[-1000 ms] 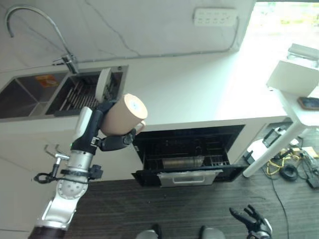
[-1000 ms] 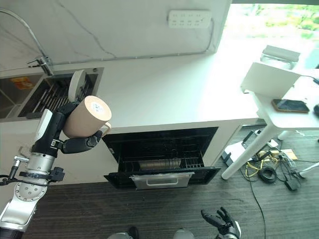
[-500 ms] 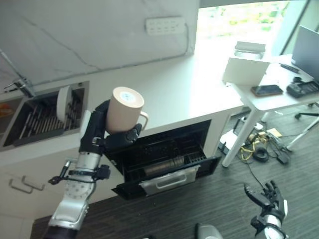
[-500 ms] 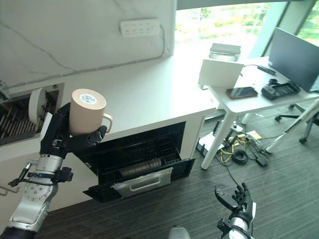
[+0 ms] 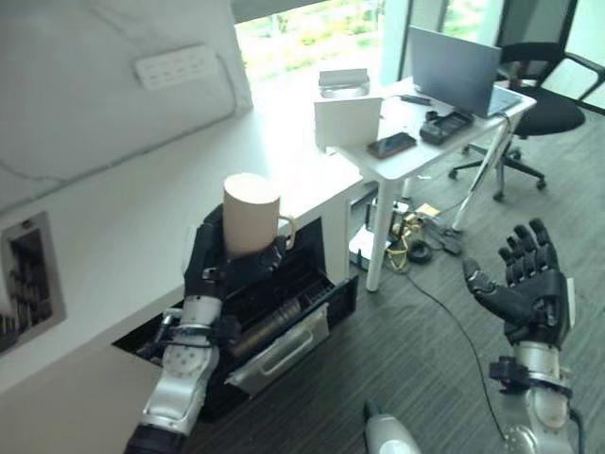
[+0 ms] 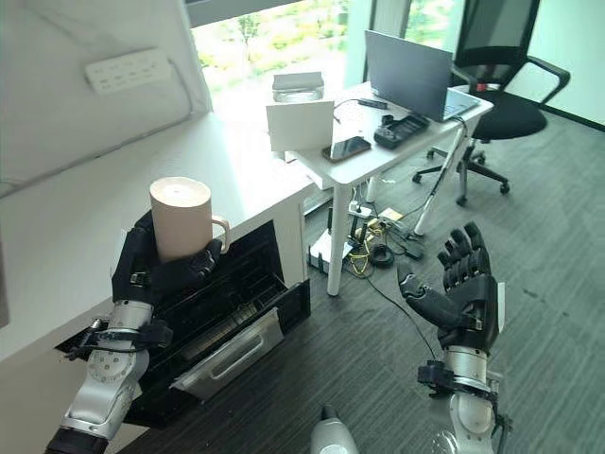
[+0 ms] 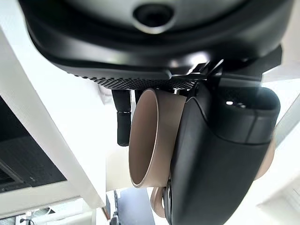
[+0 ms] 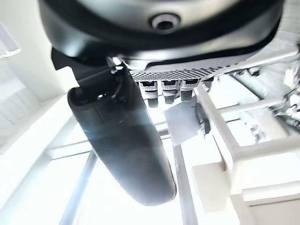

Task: Place the dishes in the dishwasher.

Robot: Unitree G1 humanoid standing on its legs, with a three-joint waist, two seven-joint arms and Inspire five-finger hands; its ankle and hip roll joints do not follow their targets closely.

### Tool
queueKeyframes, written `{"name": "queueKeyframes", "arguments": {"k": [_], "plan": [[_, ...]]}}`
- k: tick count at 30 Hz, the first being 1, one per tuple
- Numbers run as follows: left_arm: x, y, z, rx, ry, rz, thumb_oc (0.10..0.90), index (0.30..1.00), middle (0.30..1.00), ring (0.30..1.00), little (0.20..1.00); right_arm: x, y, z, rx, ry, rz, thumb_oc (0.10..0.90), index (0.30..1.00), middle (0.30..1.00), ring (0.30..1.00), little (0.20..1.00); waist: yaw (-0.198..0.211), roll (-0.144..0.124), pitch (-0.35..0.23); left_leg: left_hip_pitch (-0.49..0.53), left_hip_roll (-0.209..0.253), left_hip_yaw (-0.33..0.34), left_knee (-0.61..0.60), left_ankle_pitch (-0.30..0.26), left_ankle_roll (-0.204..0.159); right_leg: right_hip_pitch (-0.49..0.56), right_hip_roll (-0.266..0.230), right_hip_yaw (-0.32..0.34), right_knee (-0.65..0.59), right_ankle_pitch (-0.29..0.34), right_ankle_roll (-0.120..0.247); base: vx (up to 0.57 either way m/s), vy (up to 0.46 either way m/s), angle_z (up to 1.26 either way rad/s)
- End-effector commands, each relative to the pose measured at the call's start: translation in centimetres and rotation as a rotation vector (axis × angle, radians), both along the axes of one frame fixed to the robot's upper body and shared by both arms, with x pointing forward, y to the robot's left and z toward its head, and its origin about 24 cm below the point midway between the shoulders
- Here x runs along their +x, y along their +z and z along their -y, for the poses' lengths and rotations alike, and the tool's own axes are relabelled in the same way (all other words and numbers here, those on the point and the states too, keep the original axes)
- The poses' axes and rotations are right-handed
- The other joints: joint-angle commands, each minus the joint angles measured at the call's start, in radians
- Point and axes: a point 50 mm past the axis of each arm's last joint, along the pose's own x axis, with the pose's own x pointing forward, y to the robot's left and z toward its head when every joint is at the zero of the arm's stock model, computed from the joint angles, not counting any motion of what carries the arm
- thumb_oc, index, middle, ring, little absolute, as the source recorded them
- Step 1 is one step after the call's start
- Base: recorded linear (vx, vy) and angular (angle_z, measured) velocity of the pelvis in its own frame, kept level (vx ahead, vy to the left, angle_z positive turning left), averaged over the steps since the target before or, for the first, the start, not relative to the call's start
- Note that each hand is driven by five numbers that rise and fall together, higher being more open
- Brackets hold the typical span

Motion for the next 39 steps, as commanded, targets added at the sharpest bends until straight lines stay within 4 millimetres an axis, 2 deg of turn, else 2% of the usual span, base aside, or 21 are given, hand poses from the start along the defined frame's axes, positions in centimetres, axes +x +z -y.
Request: {"name": "queueKeyframes", "arguments": {"k": [1,10,14,21,25,39], "plan": [[0.6,5.6,0.5,0.061,0.006,0.305,0.400,0.300,0.300,0.300,0.300,1.5,5.9,-1.8,-0.069,0.236,0.322,0.800,0.900,0.900,0.900,0.900,0.035,-0.005,-0.021,-0.014,-0.014,-0.125,0.071,-0.111,0.046,0.052,-0.005,-0.070,0.060,-0.151,0.043,0.00,0.000,0.00],[0.8,6.0,2.9,0.254,-0.073,0.344,0.400,0.300,0.300,0.300,0.300,3.9,9.1,-6.7,0.004,0.628,0.370,0.800,0.900,0.900,0.900,0.900,0.109,-0.011,-0.038,-0.033,-0.017,-0.169,0.071,-0.105,0.035,0.074,-0.024,-0.115,0.060,-0.160,0.040,0.01,-0.003,0.18],[0.9,6.0,3.8,0.289,-0.114,0.340,0.400,0.300,0.300,0.300,0.300,4.6,9.8,-8.9,0.041,0.725,0.361,0.800,0.900,0.900,0.900,0.900,0.150,-0.016,-0.040,-0.042,-0.017,-0.201,0.071,-0.098,0.028,0.098,-0.036,-0.151,0.060,-0.169,0.037,0.03,-0.016,0.45],[0.8,6.2,4.0,0.302,-0.122,0.343,0.400,0.300,0.300,0.300,0.300,5.3,10.3,-10.6,0.076,0.786,0.356,0.800,0.900,0.900,0.900,0.900,0.196,-0.021,-0.040,-0.050,-0.020,-0.237,0.071,-0.088,0.025,0.127,-0.052,-0.200,0.060,-0.177,0.034,0.02,-0.021,0.38],[0.7,6.4,4.5,0.325,-0.171,0.351,0.400,0.300,0.300,0.300,0.300,6.3,10.4,-12.9,0.075,0.864,0.300,0.800,0.900,0.900,0.900,0.900,0.237,-0.020,-0.040,-0.063,-0.027,-0.275,0.071,-0.079,0.022,0.145,-0.058,-0.229,0.060,-0.186,0.030,0.03,-0.025,0.40],[0.6,6.6,4.6,0.385,-0.181,0.365,0.400,0.300,0.300,0.300,0.300,7.2,10.0,-14.8,0.033,0.971,0.215,0.800,0.900,0.900,0.900,0.900,0.277,-0.020,-0.044,-0.083,-0.029,-0.306,0.071,-0.060,0.018,0.156,-0.067,-0.261,0.060,-0.191,0.025,0.01,-0.009,0.17]]}}
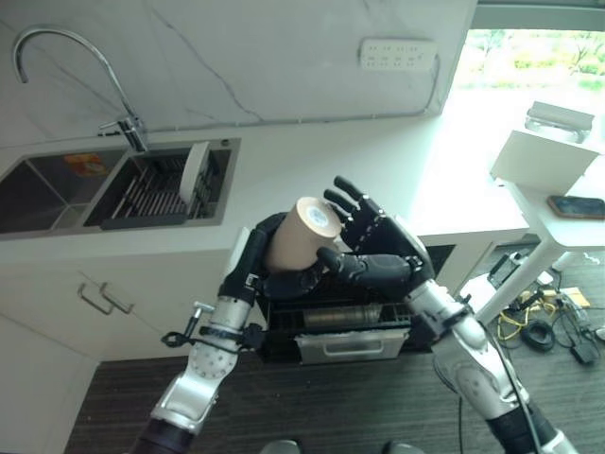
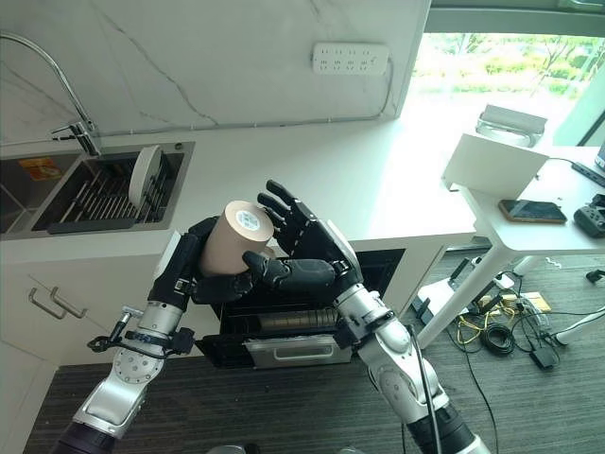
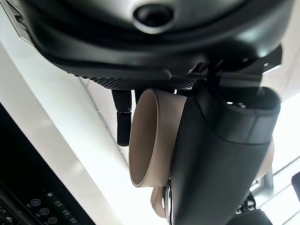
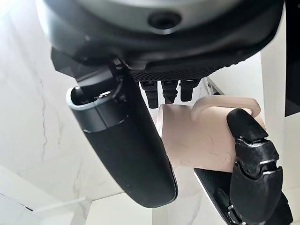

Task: Place the dishes in the dishwasher.

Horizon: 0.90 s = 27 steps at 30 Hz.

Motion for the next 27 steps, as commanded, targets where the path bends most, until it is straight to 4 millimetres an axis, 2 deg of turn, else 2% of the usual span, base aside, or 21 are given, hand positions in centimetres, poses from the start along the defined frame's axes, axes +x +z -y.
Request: {"name": "queueKeyframes", "arguments": {"k": [1,10,14,27], "plan": [[0.5,7.0,1.4,0.049,-0.107,0.357,0.400,0.300,0.300,0.300,0.300,0.8,5.4,-1.2,0.101,0.075,0.234,0.800,0.900,0.900,0.900,0.900,-0.007,-0.031,-0.038,0.012,0.000,0.017,0.061,-0.110,0.027,0.055,0.014,0.034,-0.020,-0.078,0.032,-0.01,-0.007,0.04],[0.6,7.2,2.1,0.153,-0.098,0.423,0.400,0.300,0.300,0.300,0.300,0.9,5.2,-1.8,0.073,0.109,0.217,0.800,0.900,0.900,0.900,0.900,-0.010,-0.031,-0.039,0.008,0.003,0.018,0.061,-0.107,0.025,0.049,0.013,0.039,-0.020,-0.074,0.034,-0.02,-0.008,0.07],[0.8,7.3,2.4,0.155,-0.094,0.439,0.400,0.300,0.300,0.300,0.300,1.1,5.4,-2.2,0.068,0.118,0.205,0.800,0.900,0.900,0.900,0.900,-0.012,-0.031,-0.040,0.005,0.002,0.018,0.061,-0.106,0.024,0.045,0.014,0.045,-0.020,-0.072,0.034,0.00,0.000,0.00],[0.9,7.4,3.1,0.125,-0.112,0.448,0.400,0.300,0.300,0.300,0.300,1.4,4.5,-3.2,0.059,0.147,0.131,0.800,0.900,0.900,0.900,0.900,-0.011,-0.032,-0.040,0.005,0.003,0.022,0.061,-0.105,0.026,0.042,0.015,0.050,-0.020,-0.070,0.034,0.00,0.000,0.00]]}}
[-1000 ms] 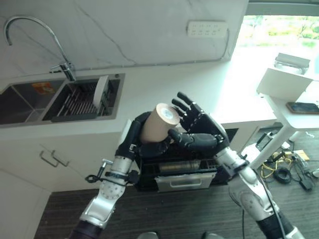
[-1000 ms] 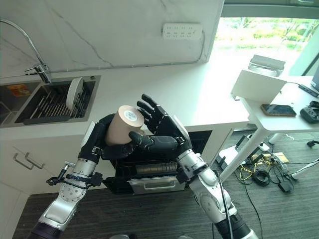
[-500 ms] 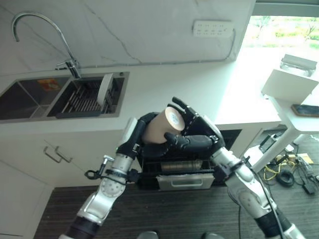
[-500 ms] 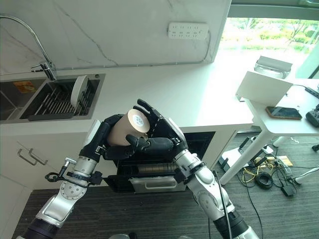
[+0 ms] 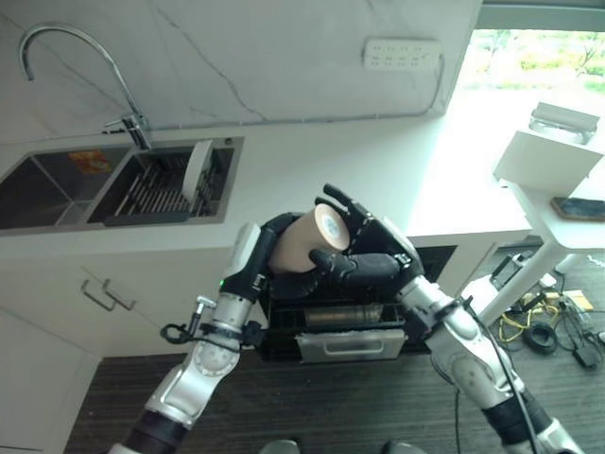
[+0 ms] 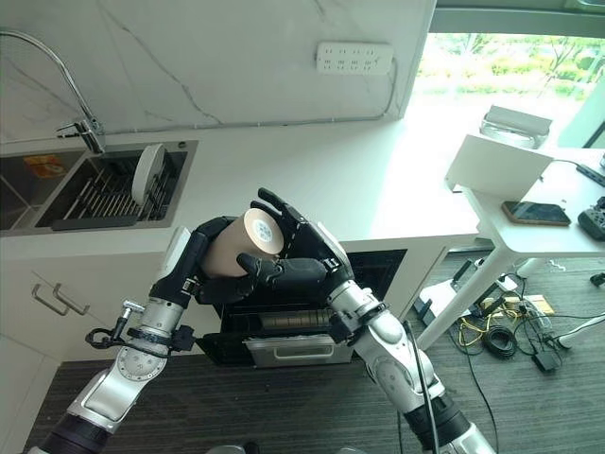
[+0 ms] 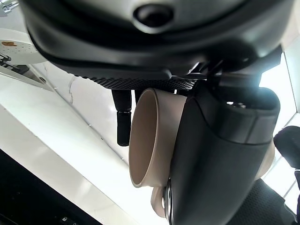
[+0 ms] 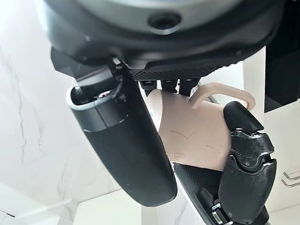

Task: Place the dishes in the dishwasher.

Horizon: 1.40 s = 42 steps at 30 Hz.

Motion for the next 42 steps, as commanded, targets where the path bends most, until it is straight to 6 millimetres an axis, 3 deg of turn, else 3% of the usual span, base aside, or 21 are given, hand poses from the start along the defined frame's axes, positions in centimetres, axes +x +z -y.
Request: {"name": "queueKeyframes", "arguments": {"k": [1,8,9,10,12,39,40,41,42], "plan": [[0.6,6.9,3.0,-0.106,-0.213,0.307,0.400,0.300,0.300,0.300,0.300,0.6,5.0,-2.9,0.097,0.137,0.201,0.800,0.900,0.900,0.900,0.900,-0.005,-0.033,-0.041,0.013,0.004,0.044,0.061,-0.113,0.029,0.042,0.018,0.066,-0.040,-0.052,0.037,0.00,0.000,0.00],[0.5,6.5,4.0,-0.149,-0.285,0.250,0.400,0.300,0.300,0.300,0.300,0.7,4.8,-3.3,0.055,0.158,0.202,0.800,0.900,0.900,0.900,0.900,-0.005,-0.036,-0.041,0.014,0.001,0.042,0.061,-0.114,0.032,0.041,0.019,0.070,-0.040,-0.051,0.036,0.00,0.000,0.00],[0.6,6.5,4.0,-0.151,-0.286,0.248,0.400,0.300,0.300,0.300,0.300,0.7,4.8,-3.3,0.038,0.155,0.206,0.750,0.825,0.825,0.825,0.825,-0.004,-0.037,-0.040,0.015,0.000,0.041,0.061,-0.115,0.033,0.042,0.019,0.071,-0.040,-0.051,0.035,0.00,0.000,0.00],[0.6,6.5,4.0,-0.148,-0.286,0.249,0.400,0.300,0.300,0.300,0.300,0.7,4.6,-3.3,0.024,0.150,0.207,0.651,0.676,0.676,0.676,0.676,-0.004,-0.037,-0.040,0.015,-0.001,0.040,0.061,-0.116,0.034,0.042,0.019,0.072,-0.040,-0.052,0.036,0.00,0.000,0.00],[0.6,6.6,4.0,-0.138,-0.284,0.248,0.400,0.300,0.300,0.300,0.300,0.8,4.6,-3.1,0.001,0.139,0.207,0.400,0.300,0.300,0.300,0.300,-0.005,-0.038,-0.039,0.016,-0.002,0.040,0.061,-0.115,0.035,0.043,0.019,0.072,-0.040,-0.050,0.036,0.00,0.000,0.00],[0.7,6.6,4.1,-0.116,-0.290,0.230,0.400,0.300,0.300,0.300,0.300,1.0,4.3,-3.1,-0.030,0.118,0.189,0.411,0.316,0.316,0.316,0.316,-0.002,-0.036,-0.035,0.022,-0.009,0.033,0.061,-0.115,0.040,0.049,0.021,0.078,-0.040,-0.052,0.032,0.00,0.000,0.00],[0.7,6.5,4.0,-0.117,-0.288,0.229,0.400,0.300,0.300,0.300,0.300,1.0,4.3,-3.1,-0.031,0.118,0.188,0.467,0.401,0.401,0.401,0.401,-0.002,-0.036,-0.035,0.022,-0.009,0.033,0.061,-0.115,0.040,0.050,0.021,0.078,-0.040,-0.052,0.031,0.00,0.000,0.00],[0.7,6.5,3.9,-0.116,-0.285,0.228,0.400,0.300,0.300,0.300,0.300,1.0,4.2,-3.0,-0.027,0.118,0.180,0.800,0.900,0.900,0.900,0.900,-0.002,-0.036,-0.035,0.023,-0.009,0.033,0.061,-0.115,0.040,0.050,0.021,0.078,-0.040,-0.051,0.031,0.00,0.000,0.00],[0.7,6.5,3.9,-0.115,-0.284,0.227,0.400,0.300,0.300,0.300,0.300,1.0,4.2,-3.0,-0.025,0.117,0.178,0.800,0.900,0.900,0.900,0.900,-0.002,-0.036,-0.036,0.023,-0.009,0.033,0.061,-0.115,0.041,0.051,0.021,0.078,-0.040,-0.051,0.031,0.00,0.000,0.00]]}}
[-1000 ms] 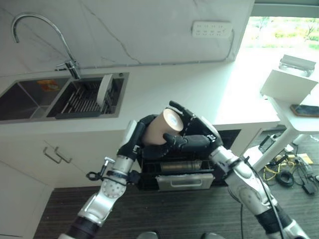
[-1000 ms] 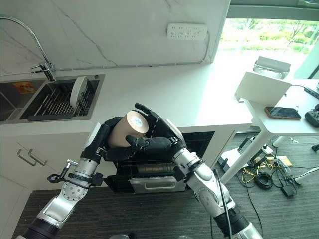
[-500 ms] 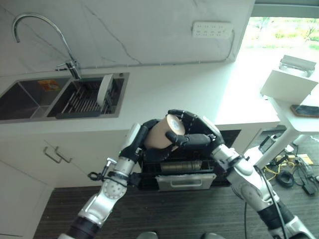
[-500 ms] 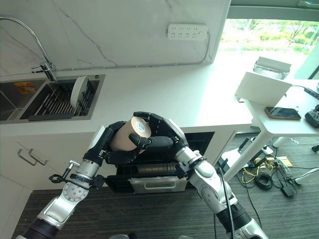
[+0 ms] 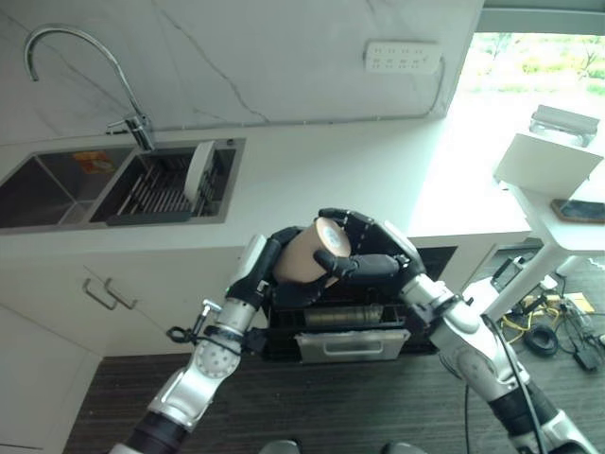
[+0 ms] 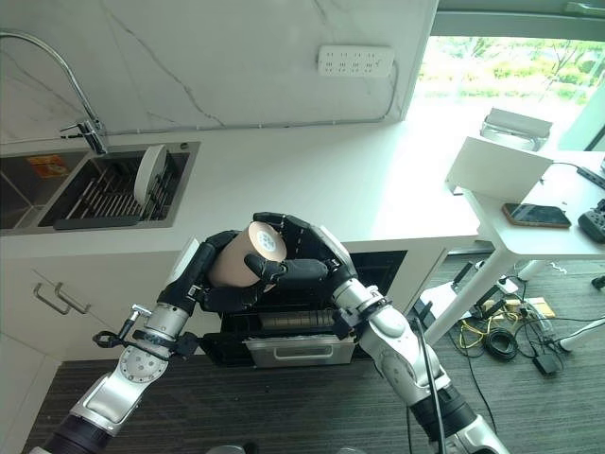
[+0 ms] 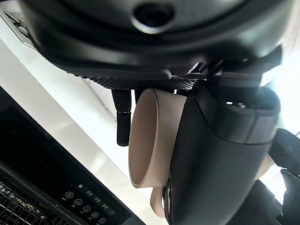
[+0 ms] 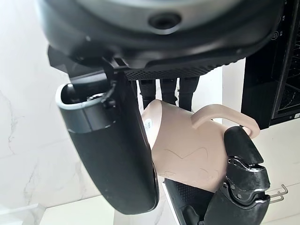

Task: Place the dishes in the dishwasher.

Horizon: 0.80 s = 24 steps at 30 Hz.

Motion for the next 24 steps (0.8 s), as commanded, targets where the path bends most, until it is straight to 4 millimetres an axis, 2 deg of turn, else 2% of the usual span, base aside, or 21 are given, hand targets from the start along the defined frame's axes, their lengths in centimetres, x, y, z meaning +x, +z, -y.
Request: {"name": "queueKeyframes", "arguments": {"k": [1,11,24], "plan": [[0.6,7.8,3.7,-0.101,-0.217,0.364,0.400,0.300,0.300,0.300,0.300,0.1,4.8,-3.7,0.114,0.184,0.191,0.800,0.900,0.900,0.900,0.900,-0.003,-0.034,-0.035,0.022,-0.009,0.040,0.060,-0.117,0.043,0.051,0.021,0.077,-0.058,-0.040,0.036,0.00,0.000,0.00],[0.7,7.7,4.3,-0.096,-0.253,0.343,0.400,0.300,0.300,0.300,0.300,0.1,5.2,-4.6,0.030,0.241,0.250,0.800,0.900,0.900,0.900,0.900,0.002,-0.035,-0.036,0.024,-0.012,0.037,0.060,-0.116,0.044,0.055,0.021,0.079,-0.058,-0.041,0.034,0.00,0.000,0.00],[0.7,8.0,4.1,-0.088,-0.381,0.306,0.400,0.300,0.300,0.300,0.300,1.3,5.9,-2.3,-0.127,0.225,0.307,0.800,0.900,0.900,0.900,0.900,-0.001,-0.039,-0.039,0.027,-0.014,0.033,0.060,-0.117,0.044,0.057,0.022,0.079,-0.058,-0.038,0.034,0.00,0.000,0.01]]}}
